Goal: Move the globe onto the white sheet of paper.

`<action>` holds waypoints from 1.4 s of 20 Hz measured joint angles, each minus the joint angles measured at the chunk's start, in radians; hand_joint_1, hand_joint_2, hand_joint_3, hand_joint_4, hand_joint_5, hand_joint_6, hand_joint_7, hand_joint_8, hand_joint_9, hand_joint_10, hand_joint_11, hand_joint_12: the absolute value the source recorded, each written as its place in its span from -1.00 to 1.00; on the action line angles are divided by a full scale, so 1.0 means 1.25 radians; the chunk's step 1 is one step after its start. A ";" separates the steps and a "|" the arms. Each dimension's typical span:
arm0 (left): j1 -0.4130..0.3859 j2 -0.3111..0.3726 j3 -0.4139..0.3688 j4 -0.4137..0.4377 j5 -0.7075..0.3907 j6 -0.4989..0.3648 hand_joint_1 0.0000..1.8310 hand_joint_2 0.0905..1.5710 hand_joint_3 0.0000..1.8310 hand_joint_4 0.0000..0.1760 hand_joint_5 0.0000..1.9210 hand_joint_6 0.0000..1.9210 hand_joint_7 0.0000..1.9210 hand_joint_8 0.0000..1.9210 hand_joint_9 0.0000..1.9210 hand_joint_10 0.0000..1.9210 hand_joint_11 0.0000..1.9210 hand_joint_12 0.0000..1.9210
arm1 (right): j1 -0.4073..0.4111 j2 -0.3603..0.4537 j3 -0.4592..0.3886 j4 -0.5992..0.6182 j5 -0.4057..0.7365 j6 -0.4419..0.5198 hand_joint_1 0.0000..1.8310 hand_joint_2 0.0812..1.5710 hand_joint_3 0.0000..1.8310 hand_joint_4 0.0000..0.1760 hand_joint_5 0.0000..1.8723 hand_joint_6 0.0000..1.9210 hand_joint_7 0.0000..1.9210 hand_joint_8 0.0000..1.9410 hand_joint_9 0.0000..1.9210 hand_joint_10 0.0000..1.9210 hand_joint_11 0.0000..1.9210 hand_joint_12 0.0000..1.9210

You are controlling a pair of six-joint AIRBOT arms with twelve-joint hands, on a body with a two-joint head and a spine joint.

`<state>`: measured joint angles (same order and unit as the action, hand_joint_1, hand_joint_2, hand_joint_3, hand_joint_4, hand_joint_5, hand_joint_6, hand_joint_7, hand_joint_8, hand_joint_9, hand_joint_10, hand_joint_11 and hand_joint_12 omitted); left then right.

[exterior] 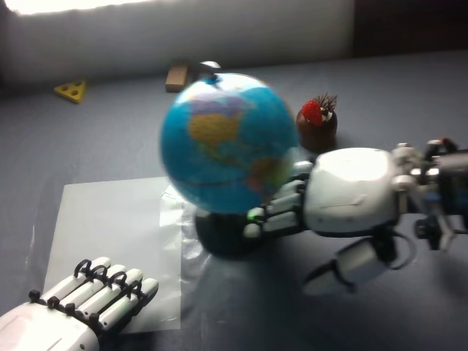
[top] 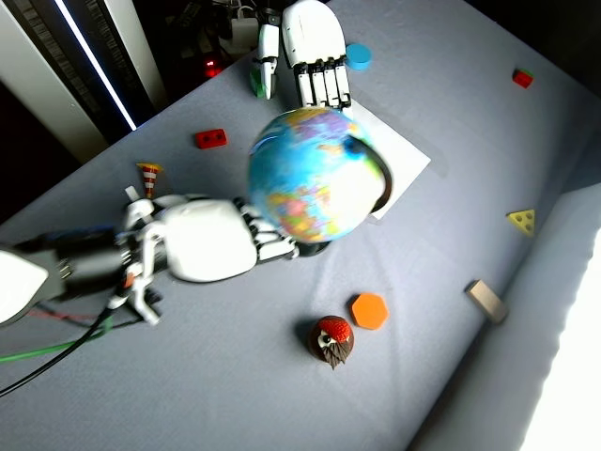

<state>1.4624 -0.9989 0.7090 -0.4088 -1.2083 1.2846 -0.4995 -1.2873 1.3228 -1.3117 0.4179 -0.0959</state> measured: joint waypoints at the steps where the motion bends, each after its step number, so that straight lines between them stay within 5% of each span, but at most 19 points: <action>1: 0.000 -0.001 -0.002 -0.004 0.000 0.000 -1.00 0.70 -1.00 -1.00 -0.95 -1.00 -0.97 -1.00 -0.96 -1.00 -1.00 -1.00 | 0.010 -0.012 -0.001 -0.014 -0.016 0.013 -0.80 0.47 -1.00 -1.00 -0.67 -1.00 -0.67 -1.00 -0.67 -1.00 -1.00 -0.23; 17: 0.001 -0.006 -0.007 -0.008 -0.005 -0.009 -1.00 0.71 -1.00 -1.00 -0.96 -1.00 -0.98 -1.00 -0.98 -1.00 -1.00 -1.00 | 0.084 -0.174 -0.027 -0.069 -0.236 0.014 -0.80 0.47 -1.00 -1.00 -0.66 -1.00 -0.67 -1.00 -0.67 -1.00 -1.00 -0.24; 28: 0.001 0.005 -0.024 -0.018 -0.009 -0.012 -1.00 0.71 -1.00 -1.00 -0.95 -1.00 -0.97 -1.00 -0.97 -1.00 -1.00 -1.00 | 0.092 -0.194 -0.053 -0.077 -0.284 -0.013 -0.80 0.47 -1.00 -1.00 -0.65 -0.99 -0.66 -1.00 -0.67 -1.00 -1.00 -0.27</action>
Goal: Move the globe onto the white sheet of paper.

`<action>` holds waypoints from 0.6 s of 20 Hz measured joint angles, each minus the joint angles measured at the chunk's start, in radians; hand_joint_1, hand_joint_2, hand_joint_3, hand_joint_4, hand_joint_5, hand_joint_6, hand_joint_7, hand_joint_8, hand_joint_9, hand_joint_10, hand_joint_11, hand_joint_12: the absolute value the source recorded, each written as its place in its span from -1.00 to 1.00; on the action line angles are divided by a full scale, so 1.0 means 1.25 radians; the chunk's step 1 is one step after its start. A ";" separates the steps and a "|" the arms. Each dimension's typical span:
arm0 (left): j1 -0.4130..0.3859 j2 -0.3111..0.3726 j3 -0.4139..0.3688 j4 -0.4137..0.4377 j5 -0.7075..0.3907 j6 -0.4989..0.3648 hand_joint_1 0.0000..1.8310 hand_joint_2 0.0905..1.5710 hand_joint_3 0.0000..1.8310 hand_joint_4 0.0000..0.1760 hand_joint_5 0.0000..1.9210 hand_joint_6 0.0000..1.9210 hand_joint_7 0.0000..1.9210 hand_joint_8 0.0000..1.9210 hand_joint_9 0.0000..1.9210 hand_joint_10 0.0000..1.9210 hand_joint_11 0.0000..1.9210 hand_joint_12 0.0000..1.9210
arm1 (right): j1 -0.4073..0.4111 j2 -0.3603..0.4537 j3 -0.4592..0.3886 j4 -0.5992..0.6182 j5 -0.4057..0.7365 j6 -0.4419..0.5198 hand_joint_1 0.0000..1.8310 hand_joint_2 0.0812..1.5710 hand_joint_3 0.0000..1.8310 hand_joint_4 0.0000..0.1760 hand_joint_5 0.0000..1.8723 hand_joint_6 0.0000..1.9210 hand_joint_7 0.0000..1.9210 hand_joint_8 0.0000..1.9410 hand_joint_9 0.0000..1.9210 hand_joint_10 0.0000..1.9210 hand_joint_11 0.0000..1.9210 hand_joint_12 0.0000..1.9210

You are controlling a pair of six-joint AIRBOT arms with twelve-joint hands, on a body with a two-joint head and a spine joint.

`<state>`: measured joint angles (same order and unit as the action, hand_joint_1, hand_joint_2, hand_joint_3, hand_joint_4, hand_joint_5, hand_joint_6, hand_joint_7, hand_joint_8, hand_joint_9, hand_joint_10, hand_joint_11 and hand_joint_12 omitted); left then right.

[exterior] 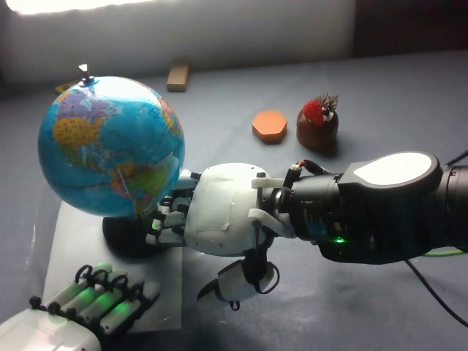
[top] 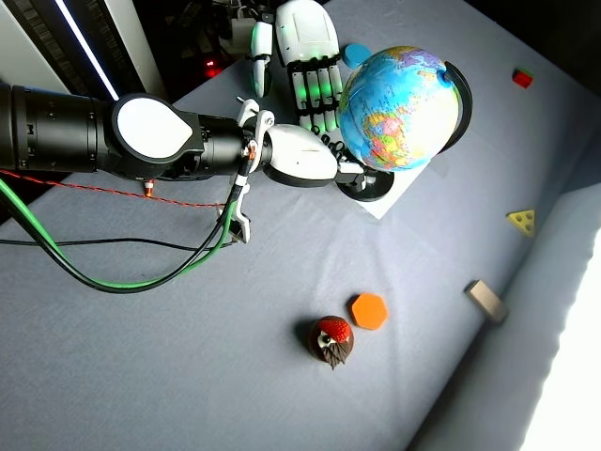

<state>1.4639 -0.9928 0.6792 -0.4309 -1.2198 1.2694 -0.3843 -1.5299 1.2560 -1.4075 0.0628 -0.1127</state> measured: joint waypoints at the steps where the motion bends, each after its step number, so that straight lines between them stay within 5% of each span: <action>1: 0.003 0.002 0.000 -0.003 -0.005 -0.003 -1.00 0.71 -1.00 -1.00 -0.95 -1.00 -0.97 -1.00 -0.97 -1.00 -1.00 -1.00 | 0.001 -0.001 -0.001 0.000 -0.003 0.000 -0.80 0.47 -1.00 -1.00 -0.66 -1.00 -0.67 -1.00 -0.67 -1.00 -1.00 -0.27; 12: 0.012 0.005 -0.002 -0.012 0.000 -0.011 -1.00 0.70 -1.00 -1.00 -0.94 -1.00 -0.96 -1.00 -0.96 -0.99 -0.99 -1.00 | 0.014 0.057 -0.075 -0.008 0.019 0.040 -0.80 0.47 -1.00 -1.00 -0.65 -1.00 -0.66 -1.00 -0.67 -1.00 -1.00 -0.24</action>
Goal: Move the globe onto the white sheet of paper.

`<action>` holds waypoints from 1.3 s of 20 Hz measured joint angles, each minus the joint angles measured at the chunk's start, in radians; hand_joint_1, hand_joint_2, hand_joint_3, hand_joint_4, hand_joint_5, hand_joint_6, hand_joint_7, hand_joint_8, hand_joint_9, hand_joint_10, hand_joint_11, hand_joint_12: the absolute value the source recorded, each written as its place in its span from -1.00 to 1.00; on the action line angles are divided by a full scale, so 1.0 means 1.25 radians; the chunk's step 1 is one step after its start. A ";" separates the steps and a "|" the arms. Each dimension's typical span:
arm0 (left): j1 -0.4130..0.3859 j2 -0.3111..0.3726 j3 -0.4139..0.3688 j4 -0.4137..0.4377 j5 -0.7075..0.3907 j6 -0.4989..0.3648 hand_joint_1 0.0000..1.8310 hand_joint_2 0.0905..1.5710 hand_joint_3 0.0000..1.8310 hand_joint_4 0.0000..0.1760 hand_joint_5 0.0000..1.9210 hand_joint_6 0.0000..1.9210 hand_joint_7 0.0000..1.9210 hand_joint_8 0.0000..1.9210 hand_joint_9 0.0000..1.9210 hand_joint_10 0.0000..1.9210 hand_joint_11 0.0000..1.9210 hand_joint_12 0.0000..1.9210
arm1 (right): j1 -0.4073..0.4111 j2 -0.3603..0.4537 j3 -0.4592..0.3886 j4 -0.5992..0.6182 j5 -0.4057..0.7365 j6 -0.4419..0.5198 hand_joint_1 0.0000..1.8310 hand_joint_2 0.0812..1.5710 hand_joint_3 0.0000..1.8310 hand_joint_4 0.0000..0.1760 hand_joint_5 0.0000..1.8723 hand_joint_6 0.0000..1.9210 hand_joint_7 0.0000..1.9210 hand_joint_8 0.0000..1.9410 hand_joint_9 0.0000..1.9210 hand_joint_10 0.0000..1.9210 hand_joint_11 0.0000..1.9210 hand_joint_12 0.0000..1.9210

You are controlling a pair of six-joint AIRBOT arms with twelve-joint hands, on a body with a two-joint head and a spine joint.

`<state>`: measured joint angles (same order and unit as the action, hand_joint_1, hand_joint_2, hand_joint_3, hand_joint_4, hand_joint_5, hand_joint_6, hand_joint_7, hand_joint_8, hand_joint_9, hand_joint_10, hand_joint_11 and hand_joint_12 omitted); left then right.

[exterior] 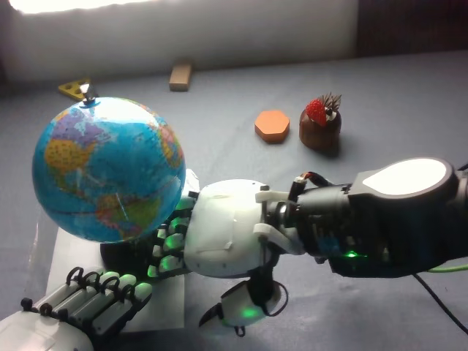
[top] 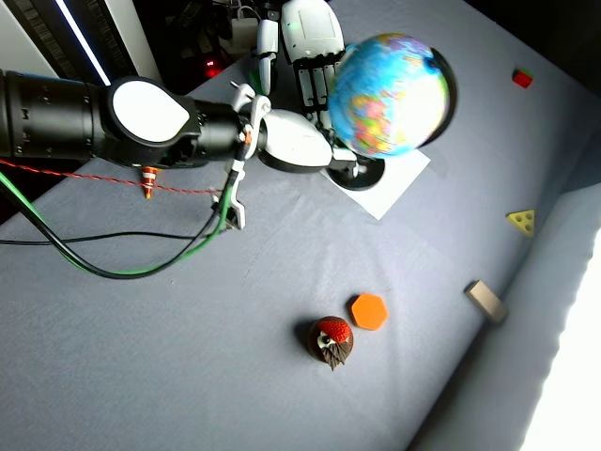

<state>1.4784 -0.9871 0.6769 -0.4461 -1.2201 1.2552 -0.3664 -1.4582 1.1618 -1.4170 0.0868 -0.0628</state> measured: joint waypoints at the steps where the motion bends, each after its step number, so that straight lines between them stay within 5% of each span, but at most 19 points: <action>1: 0.002 0.000 -0.001 -0.002 -0.001 0.000 -1.00 0.70 -1.00 -1.00 -0.94 -1.00 -0.96 -1.00 -0.96 -0.99 -0.99 -1.00 | 0.000 0.008 -0.002 -0.001 0.002 0.000 -0.80 0.47 -1.00 -1.00 -0.65 -1.00 -0.66 -1.00 -0.67 -1.00 -1.00 -0.24; 9: 0.005 0.000 -0.013 -0.020 -0.003 -0.001 -1.00 0.70 -1.00 -1.00 -0.94 -1.00 -0.96 -1.00 -0.96 -1.00 -1.00 -1.00 | 0.030 0.063 -0.034 -0.001 -0.008 0.063 -0.80 0.47 -1.00 -1.00 -0.65 -1.00 -0.66 -1.00 -0.67 -1.00 -1.00 -0.25; 13: -0.005 0.026 -0.056 -0.090 0.017 0.000 -1.00 0.70 -1.00 -1.00 -0.95 -1.00 -0.97 -1.00 -0.96 -1.00 -1.00 -1.00 | -0.001 0.188 -0.132 0.000 -0.048 0.182 -0.80 0.47 -1.00 -1.00 -0.65 -1.00 -0.66 -1.00 -0.67 -1.00 -1.00 -0.27; 19: -0.115 0.079 -0.141 -0.232 0.151 0.089 -1.00 0.70 -1.00 -1.00 -0.95 -1.00 -0.97 -1.00 -0.96 -1.00 -1.00 -1.00 | -0.005 0.409 -0.363 0.014 -0.291 0.400 -0.82 0.49 -1.00 -1.00 -0.67 -1.00 -0.69 -1.00 -0.70 -1.00 -1.00 -0.42; 23: -0.222 0.099 -0.223 -0.418 0.195 0.200 -1.00 0.70 -1.00 -1.00 -0.94 -1.00 -0.96 -1.00 -0.96 -1.00 -1.00 -1.00 | 0.023 0.464 -0.511 0.039 -0.584 0.405 -0.82 0.49 -1.00 -1.00 -0.66 -1.00 -0.66 -0.99 -0.68 -0.99 -1.00 -0.32; 26: -0.331 0.105 -0.267 -0.575 0.194 0.316 -1.00 0.70 -1.00 -1.00 -0.93 -0.99 -0.96 -1.00 -0.97 -1.00 -1.00 -1.00 | 0.024 0.477 -0.542 0.051 -0.706 0.450 -0.83 0.49 -1.00 -1.00 -0.65 -0.99 -0.66 -0.99 -0.68 -0.99 -1.00 -0.31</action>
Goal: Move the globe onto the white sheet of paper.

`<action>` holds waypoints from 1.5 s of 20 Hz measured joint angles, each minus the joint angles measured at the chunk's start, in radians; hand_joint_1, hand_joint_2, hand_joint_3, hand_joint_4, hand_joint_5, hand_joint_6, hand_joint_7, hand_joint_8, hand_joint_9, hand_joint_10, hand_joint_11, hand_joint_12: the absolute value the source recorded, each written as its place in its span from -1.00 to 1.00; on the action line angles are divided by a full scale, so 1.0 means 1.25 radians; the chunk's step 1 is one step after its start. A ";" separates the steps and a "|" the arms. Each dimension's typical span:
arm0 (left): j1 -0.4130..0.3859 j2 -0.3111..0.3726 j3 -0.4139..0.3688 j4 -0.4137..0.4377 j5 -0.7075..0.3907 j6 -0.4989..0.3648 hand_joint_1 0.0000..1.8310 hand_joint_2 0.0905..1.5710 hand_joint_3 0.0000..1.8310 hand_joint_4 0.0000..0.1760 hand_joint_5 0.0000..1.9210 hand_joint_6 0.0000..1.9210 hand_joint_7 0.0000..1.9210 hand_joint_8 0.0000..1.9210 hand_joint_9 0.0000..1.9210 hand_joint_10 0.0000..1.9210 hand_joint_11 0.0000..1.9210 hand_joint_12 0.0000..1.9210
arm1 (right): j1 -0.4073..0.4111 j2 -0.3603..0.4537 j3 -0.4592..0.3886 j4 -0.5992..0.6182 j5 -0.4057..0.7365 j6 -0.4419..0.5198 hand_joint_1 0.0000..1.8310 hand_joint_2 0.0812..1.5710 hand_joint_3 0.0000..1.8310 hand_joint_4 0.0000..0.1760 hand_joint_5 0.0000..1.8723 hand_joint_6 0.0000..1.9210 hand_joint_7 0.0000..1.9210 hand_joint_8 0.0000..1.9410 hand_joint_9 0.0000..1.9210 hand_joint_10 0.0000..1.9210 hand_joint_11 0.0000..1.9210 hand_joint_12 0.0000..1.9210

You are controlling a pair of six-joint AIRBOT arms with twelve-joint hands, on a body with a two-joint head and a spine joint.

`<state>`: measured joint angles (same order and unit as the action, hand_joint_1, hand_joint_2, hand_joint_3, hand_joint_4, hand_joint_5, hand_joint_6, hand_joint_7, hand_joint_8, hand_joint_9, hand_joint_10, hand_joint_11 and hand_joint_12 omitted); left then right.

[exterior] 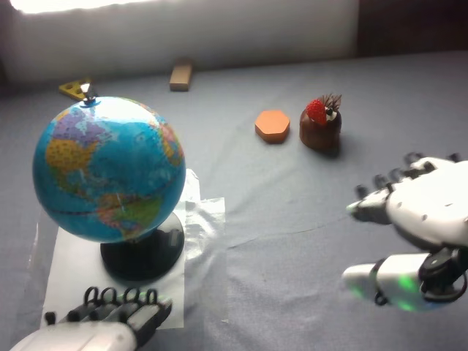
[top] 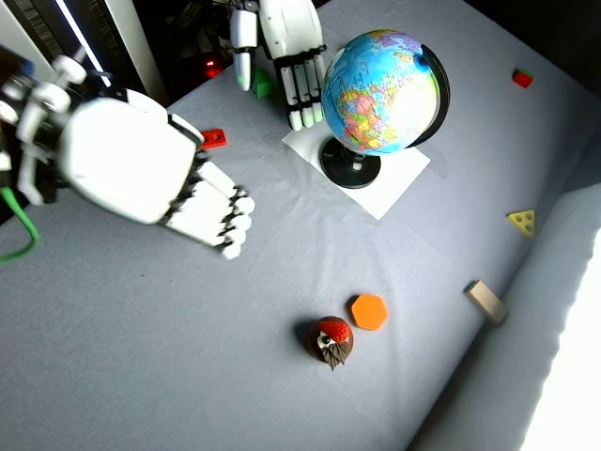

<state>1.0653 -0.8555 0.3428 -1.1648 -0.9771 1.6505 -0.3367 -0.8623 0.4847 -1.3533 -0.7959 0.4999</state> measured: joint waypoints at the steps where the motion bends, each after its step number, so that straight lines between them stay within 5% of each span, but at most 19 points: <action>1: -0.051 0.000 -0.013 -0.053 0.009 0.055 -1.00 0.70 -1.00 -1.00 -0.93 -0.99 -0.96 -1.00 -0.96 -1.00 -1.00 -1.00 | 0.000 -0.002 0.000 -0.001 -0.006 0.002 -0.83 0.49 -1.00 -1.00 -0.65 -0.99 -0.66 -0.99 -0.67 -0.99 -1.00 -0.31; 6: -0.269 -0.038 -0.057 -0.400 -0.027 0.333 -1.00 0.70 -1.00 -1.00 -0.85 -0.96 -0.89 -0.97 -0.94 -0.99 -1.00 -1.00 | -0.004 -0.015 -0.019 -0.003 0.034 0.013 -0.83 0.49 -1.00 -1.00 -0.64 -0.99 -0.60 -0.99 -0.63 -0.98 -1.00 -0.24; 8: -0.334 -0.065 -0.064 -0.479 -0.058 0.381 -1.00 0.70 -1.00 -1.00 -0.83 -0.98 -0.87 -0.99 -0.93 -0.99 -1.00 -1.00 | -0.004 -0.016 -0.021 -0.021 0.033 0.013 -0.83 0.49 -1.00 -1.00 -0.63 -0.99 -0.57 -0.98 -0.62 -0.98 -1.00 -0.20; 11: -0.442 -0.101 -0.062 -0.592 -0.111 0.474 -1.00 0.70 -1.00 -1.00 -0.74 -0.97 -0.75 -0.98 -0.83 -0.97 -0.97 -0.97 | -0.003 -0.015 -0.023 -0.040 0.029 0.013 -0.82 0.48 -1.00 -1.00 -0.51 -0.96 -0.42 -0.96 -0.50 -0.94 -1.00 0.13; 13: -0.487 -0.109 -0.056 -0.629 -0.139 0.504 -1.00 0.71 -1.00 -1.00 -0.61 -0.98 -0.58 -0.99 -0.66 -0.97 -1.00 -0.39 | -0.004 -0.015 -0.025 -0.037 0.028 0.011 -0.82 0.48 -1.00 -1.00 -0.35 -0.89 -0.30 -0.93 -0.32 -0.84 -1.00 0.51; 15: -0.502 -0.112 -0.056 -0.644 -0.162 0.509 -1.00 0.72 -1.00 -1.00 -0.45 -0.93 -0.37 -0.95 -0.42 -0.88 -1.00 0.36 | -0.004 -0.015 -0.027 -0.038 0.030 0.010 -0.82 0.49 -1.00 -1.00 -0.25 -0.62 -0.11 -0.81 -0.36 -0.15 -0.82 0.71; 16: -0.510 -0.110 -0.061 -0.651 -0.167 0.513 -1.00 0.73 -1.00 -1.00 -0.36 -0.85 -0.26 -0.84 -0.46 -0.37 -0.91 0.55 | -0.004 -0.015 -0.027 -0.038 0.030 0.008 -0.82 0.50 -1.00 -1.00 -0.29 -0.23 -0.10 -0.45 -0.35 0.21 -0.68 0.85; 17: -0.518 -0.105 -0.067 -0.652 -0.169 0.518 -1.00 0.73 -1.00 -1.00 -0.35 -0.82 -0.25 -0.78 -0.55 -0.08 -0.89 0.62 | -0.004 -0.015 -0.027 -0.037 0.030 0.007 -0.82 0.51 -1.00 -1.00 -0.35 -0.02 -0.17 -0.21 -0.37 0.35 -0.65 0.89; 18: -0.523 -0.104 -0.067 -0.654 -0.169 0.522 -0.96 0.72 -1.00 -1.00 -0.34 -0.52 -0.29 -0.32 -0.53 0.27 -0.78 0.72 | -0.004 -0.015 -0.027 -0.038 0.029 0.006 -0.81 0.52 -1.00 -1.00 -0.26 0.10 -0.15 0.07 -0.34 0.57 -0.53 0.98; 19: -0.526 -0.104 -0.067 -0.654 -0.170 0.522 -0.92 0.73 -1.00 -1.00 -0.31 -0.02 -0.23 0.11 -0.39 0.64 -0.58 0.94 | -0.004 -0.015 -0.027 -0.038 0.029 0.006 -0.69 0.54 -0.99 -1.00 -0.15 0.30 -0.05 0.41 -0.16 0.78 -0.27 1.00; 20: -0.529 -0.104 -0.067 -0.652 -0.171 0.522 -0.85 0.74 -1.00 -1.00 -0.28 0.22 -0.18 0.32 -0.31 0.83 -0.48 0.99 | -0.004 -0.015 -0.027 -0.038 0.029 0.006 -0.61 0.55 -0.99 -1.00 -0.10 0.39 0.03 0.58 -0.04 0.86 -0.14 1.00; 23: -0.535 -0.104 -0.067 -0.650 -0.172 0.532 -0.60 0.76 -1.00 -1.00 -0.12 0.51 -0.08 0.78 -0.04 1.00 -0.17 1.00 | -0.004 -0.015 -0.027 -0.038 0.028 0.003 -0.38 0.66 -0.97 -1.00 0.00 0.76 0.21 0.83 0.24 1.00 0.25 1.00; 25: -0.541 -0.103 -0.068 -0.654 -0.172 0.537 -0.58 0.76 -1.00 -1.00 -0.11 0.55 -0.08 0.82 -0.01 1.00 -0.15 1.00 | -0.013 -0.015 -0.027 -0.043 0.025 0.000 -0.36 0.67 -0.98 -1.00 0.00 0.82 0.21 0.87 0.27 1.00 0.28 1.00; 26: -0.545 -0.096 -0.070 -0.654 -0.172 0.537 -0.40 0.84 -0.98 -1.00 -0.08 0.86 -0.02 0.96 0.09 1.00 0.01 1.00 | -0.014 -0.015 -0.027 -0.034 0.023 0.000 -0.07 0.26 -0.15 -1.00 -0.24 0.96 0.22 0.97 0.32 1.00 0.37 1.00; 27: -0.549 -0.092 -0.071 -0.657 -0.174 0.538 -0.35 0.86 -0.99 -1.00 -0.09 0.97 0.00 0.99 0.11 1.00 0.04 1.00 | -0.016 -0.015 -0.027 -0.035 0.021 0.000 0.02 0.09 0.14 -1.00 -0.24 0.99 0.24 0.99 0.33 1.00 0.41 1.00; 30: -0.554 -0.090 -0.072 -0.656 -0.177 0.537 -0.31 0.87 -0.99 -1.00 -0.07 1.00 0.02 1.00 0.13 1.00 0.08 1.00 | -0.020 -0.015 -0.027 -0.042 0.023 -0.003 0.04 0.01 0.25 -1.00 -0.22 1.00 0.25 1.00 0.35 1.00 0.43 1.00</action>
<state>0.3733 -0.9680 0.2531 -1.9842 -1.1980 2.3222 -0.3611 -0.8814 0.4503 -1.4055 -0.7677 0.4965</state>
